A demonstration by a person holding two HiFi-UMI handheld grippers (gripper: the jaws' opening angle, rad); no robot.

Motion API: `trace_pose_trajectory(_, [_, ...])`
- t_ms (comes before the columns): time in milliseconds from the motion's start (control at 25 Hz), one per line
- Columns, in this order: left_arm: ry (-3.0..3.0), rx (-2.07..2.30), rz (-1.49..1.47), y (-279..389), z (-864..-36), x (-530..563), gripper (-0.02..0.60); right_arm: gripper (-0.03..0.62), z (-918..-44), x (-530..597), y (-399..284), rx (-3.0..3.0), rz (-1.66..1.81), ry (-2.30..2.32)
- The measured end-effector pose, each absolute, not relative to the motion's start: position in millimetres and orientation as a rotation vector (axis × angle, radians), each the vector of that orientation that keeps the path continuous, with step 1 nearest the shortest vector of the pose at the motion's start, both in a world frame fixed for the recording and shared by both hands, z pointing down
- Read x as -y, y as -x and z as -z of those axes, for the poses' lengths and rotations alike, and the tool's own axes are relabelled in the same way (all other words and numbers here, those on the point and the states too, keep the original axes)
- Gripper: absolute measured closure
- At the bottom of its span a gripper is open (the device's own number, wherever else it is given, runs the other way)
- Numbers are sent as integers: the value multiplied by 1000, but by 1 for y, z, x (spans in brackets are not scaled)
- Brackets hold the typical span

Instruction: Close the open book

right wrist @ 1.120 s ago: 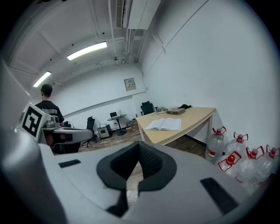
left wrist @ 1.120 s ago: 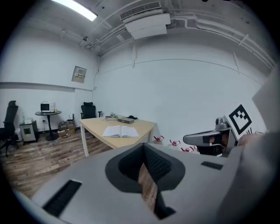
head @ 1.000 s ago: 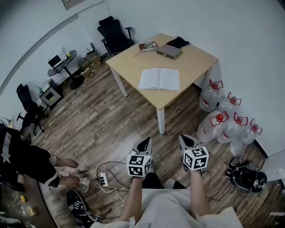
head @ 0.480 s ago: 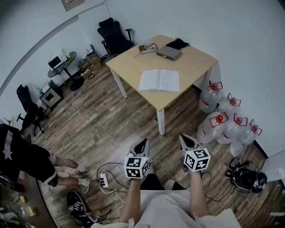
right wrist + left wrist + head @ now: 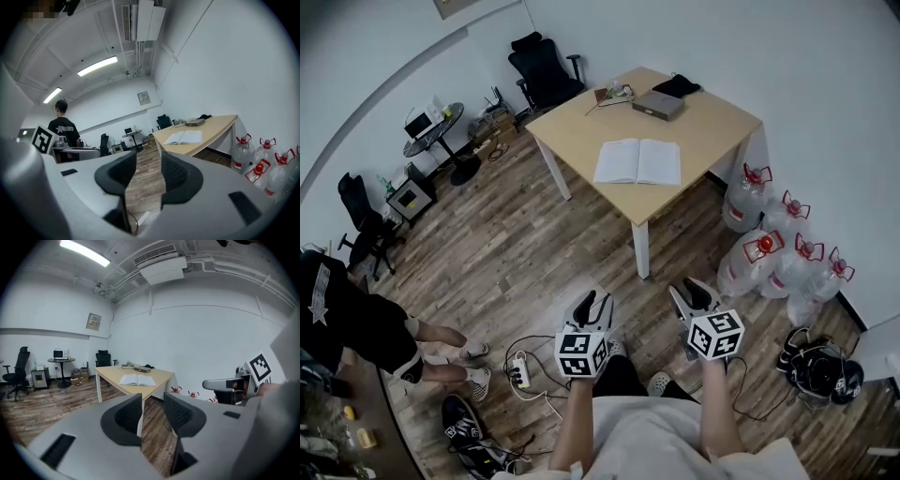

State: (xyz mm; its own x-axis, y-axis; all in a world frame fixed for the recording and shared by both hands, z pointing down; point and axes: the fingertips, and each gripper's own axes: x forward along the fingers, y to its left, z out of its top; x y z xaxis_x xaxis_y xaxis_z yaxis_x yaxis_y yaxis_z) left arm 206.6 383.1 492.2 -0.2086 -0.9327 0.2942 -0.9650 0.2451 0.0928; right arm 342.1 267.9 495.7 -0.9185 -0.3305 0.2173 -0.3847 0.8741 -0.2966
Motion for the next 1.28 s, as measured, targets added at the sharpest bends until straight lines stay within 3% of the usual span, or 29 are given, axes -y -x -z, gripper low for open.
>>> trace_pose_trajectory(120, [-1741,2220,-164,-201,-500,-384,411,370,-502,-266,-343,2868,-509,-533])
trace_pose_trajectory(520, [-1723,2179,-187,-166,-509,-355,396,287,-515,-236,-319,2834,-576,-561])
trace_pose_trajectory(1280, [-1862,2057,-156,-38,-495,-166,396,306,-523,-75,-227,2744,-772,-843])
